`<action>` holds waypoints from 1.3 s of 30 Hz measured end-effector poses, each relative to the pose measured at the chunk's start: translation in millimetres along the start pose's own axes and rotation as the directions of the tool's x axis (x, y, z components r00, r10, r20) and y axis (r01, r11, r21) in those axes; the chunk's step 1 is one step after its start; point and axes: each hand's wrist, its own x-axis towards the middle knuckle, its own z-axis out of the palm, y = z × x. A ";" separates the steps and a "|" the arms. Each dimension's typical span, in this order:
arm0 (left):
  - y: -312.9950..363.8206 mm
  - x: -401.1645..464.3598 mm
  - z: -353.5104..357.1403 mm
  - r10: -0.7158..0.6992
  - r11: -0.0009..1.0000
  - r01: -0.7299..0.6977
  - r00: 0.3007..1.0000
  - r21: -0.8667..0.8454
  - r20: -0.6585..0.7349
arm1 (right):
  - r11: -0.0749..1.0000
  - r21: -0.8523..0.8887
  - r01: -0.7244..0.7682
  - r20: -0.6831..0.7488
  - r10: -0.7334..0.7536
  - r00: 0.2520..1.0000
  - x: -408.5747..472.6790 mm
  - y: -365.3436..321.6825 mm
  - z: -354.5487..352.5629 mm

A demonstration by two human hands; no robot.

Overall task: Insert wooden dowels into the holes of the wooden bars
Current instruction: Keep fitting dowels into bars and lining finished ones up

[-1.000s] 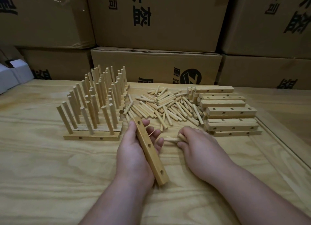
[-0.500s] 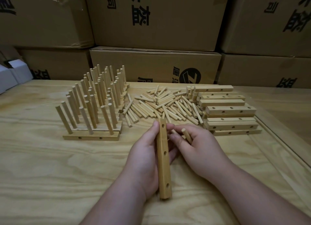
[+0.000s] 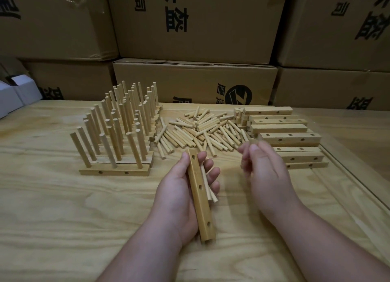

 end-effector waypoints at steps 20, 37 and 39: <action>-1.8 -3.9 2.1 -0.041 0.999 0.041 0.999 0.021 -0.014 | 0.844 0.491 -0.215 0.230 0.113 0.967 2.9 -0.3 -0.8; -4.5 -0.8 0.5 -0.005 1.000 0.005 1.000 0.021 -0.024 | 0.899 0.417 -0.134 0.220 0.043 0.975 0.0 1.2 -0.4; -5.0 -0.9 0.6 0.004 1.000 -0.003 1.000 0.028 -0.016 | 0.908 0.399 -0.131 0.206 0.051 0.977 0.5 2.0 -0.3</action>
